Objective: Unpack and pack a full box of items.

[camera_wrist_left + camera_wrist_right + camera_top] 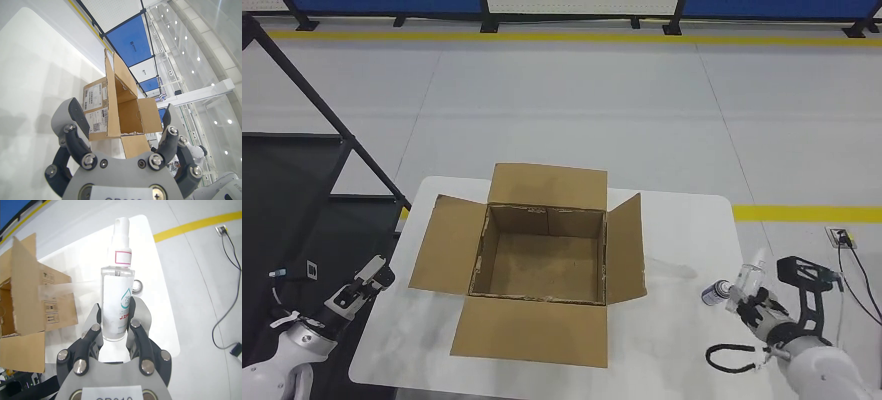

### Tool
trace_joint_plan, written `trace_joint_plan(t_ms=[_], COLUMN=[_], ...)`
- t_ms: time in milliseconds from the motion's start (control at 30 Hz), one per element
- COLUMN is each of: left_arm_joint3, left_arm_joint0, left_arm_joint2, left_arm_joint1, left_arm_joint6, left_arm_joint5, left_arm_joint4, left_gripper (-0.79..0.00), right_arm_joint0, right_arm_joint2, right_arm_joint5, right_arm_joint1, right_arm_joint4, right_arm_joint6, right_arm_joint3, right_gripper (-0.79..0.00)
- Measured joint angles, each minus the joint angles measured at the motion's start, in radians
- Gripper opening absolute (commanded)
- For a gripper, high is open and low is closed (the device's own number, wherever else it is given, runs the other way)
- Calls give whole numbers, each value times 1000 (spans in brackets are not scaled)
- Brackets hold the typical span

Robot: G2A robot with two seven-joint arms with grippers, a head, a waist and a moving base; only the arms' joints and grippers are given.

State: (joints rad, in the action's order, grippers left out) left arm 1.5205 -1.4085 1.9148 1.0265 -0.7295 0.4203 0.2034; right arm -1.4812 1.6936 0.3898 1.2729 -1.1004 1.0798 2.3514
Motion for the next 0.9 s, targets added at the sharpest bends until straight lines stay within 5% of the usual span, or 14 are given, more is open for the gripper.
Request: trace_joint_plan(t_ms=[267,533,900], left_arm_joint3=[0,0,0], left_arm_joint0=[0,0,0], left_arm_joint2=[0,0,0], left_arm_joint1=[0,0,0], left_arm_joint6=[0,0,0], left_arm_joint5=[0,0,0], left_arm_joint4=[0,0,0], left_gripper=[0,0,0], right_arm_joint0=[244,489,864], right_arm_joint2=[-397,-738,-937], right_arm_joint5=[53,112,135], right_arm_joint1=[17,70,254], right_arm_joint4=[-233,-413,-213], right_arm_joint6=[61,243,215], right_arm_joint3=[-1,-40,-675], right_gripper=[-785,-785,-785])
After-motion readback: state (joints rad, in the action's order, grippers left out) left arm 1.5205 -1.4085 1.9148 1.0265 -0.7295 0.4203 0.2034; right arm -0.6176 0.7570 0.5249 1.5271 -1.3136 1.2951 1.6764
